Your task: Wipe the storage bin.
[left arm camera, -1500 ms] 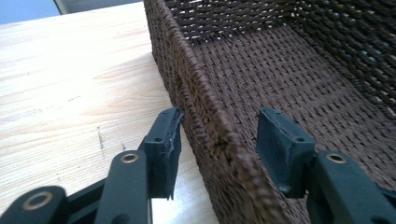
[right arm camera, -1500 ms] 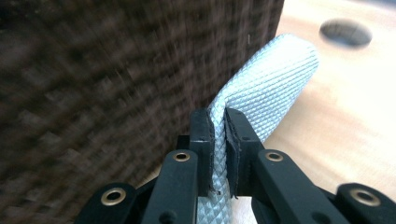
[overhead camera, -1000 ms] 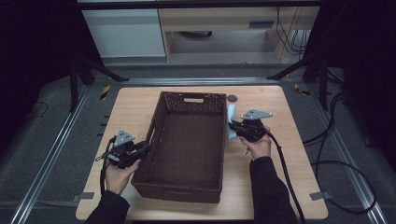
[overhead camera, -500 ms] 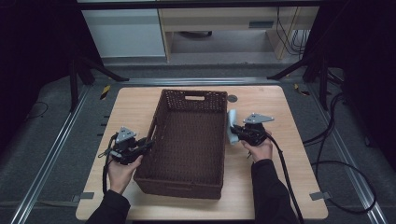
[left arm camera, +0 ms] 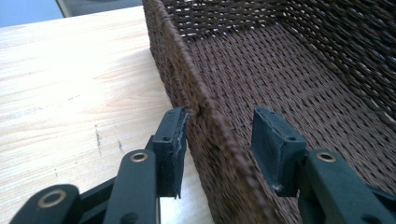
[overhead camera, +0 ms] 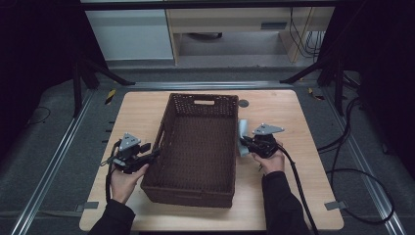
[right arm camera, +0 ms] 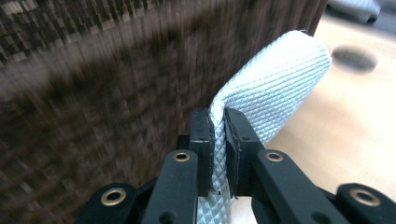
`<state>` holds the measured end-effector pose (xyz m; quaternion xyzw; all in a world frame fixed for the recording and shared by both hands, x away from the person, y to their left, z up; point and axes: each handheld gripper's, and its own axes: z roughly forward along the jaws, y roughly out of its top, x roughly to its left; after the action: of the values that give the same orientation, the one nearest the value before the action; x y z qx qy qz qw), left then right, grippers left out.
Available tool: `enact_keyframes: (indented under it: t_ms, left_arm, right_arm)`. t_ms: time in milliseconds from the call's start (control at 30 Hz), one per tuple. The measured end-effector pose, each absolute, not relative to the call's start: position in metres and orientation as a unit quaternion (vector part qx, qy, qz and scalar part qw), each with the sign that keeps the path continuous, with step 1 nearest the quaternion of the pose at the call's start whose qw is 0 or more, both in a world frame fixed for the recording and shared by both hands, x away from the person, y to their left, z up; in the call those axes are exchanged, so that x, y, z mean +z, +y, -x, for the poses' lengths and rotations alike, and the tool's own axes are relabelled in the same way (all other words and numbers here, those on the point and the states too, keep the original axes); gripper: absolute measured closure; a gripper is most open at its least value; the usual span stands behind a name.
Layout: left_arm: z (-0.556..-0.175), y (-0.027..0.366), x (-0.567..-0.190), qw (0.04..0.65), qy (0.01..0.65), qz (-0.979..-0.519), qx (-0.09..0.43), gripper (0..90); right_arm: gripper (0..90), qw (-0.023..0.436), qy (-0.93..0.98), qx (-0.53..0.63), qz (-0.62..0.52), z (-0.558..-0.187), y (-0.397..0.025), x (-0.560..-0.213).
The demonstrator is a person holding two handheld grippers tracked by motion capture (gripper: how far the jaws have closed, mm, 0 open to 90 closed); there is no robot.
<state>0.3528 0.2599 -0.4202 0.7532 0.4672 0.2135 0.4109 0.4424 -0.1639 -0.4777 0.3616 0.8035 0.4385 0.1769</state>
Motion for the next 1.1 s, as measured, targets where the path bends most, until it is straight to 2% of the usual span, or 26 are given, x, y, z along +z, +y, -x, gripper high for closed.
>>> enact_keyframes:
  t_ms: [133,200,433,567,700,967,1100]
  left_arm:
    - [-0.347,0.259,-0.422,0.404,0.464,-0.759,0.213,60.3]
    - [-0.347,0.259,-0.424,0.407,0.467,-0.758,0.203,64.3]
    - [-0.347,0.258,-0.425,0.41,0.473,-0.752,0.208,67.7]
    - [-0.349,0.257,-0.425,0.411,0.472,-0.75,0.214,68.1]
    - [-0.352,0.254,-0.426,0.412,0.475,-0.746,0.219,68.2]
    - [-0.359,0.25,-0.426,0.409,0.474,-0.744,0.234,68.6]
    - [-0.361,0.249,-0.426,0.41,0.475,-0.743,0.234,68.6]
  right_arm:
    - [82.8,0.165,0.817,0.41,-0.37,-0.44,-0.161,-0.497]
    - [82.9,0.161,0.815,0.418,-0.368,-0.438,-0.161,-0.495]
    - [82.9,0.192,0.782,0.488,-0.336,-0.429,-0.17,-0.444]
    - [82.9,0.2,0.783,0.493,-0.323,-0.425,-0.17,-0.43]
    - [82.9,0.194,0.795,0.475,-0.324,-0.426,-0.167,-0.441]
    - [82.9,0.157,0.817,0.421,-0.362,-0.429,-0.167,-0.491]
    - [82.8,0.154,0.819,0.423,-0.356,-0.428,-0.163,-0.492]
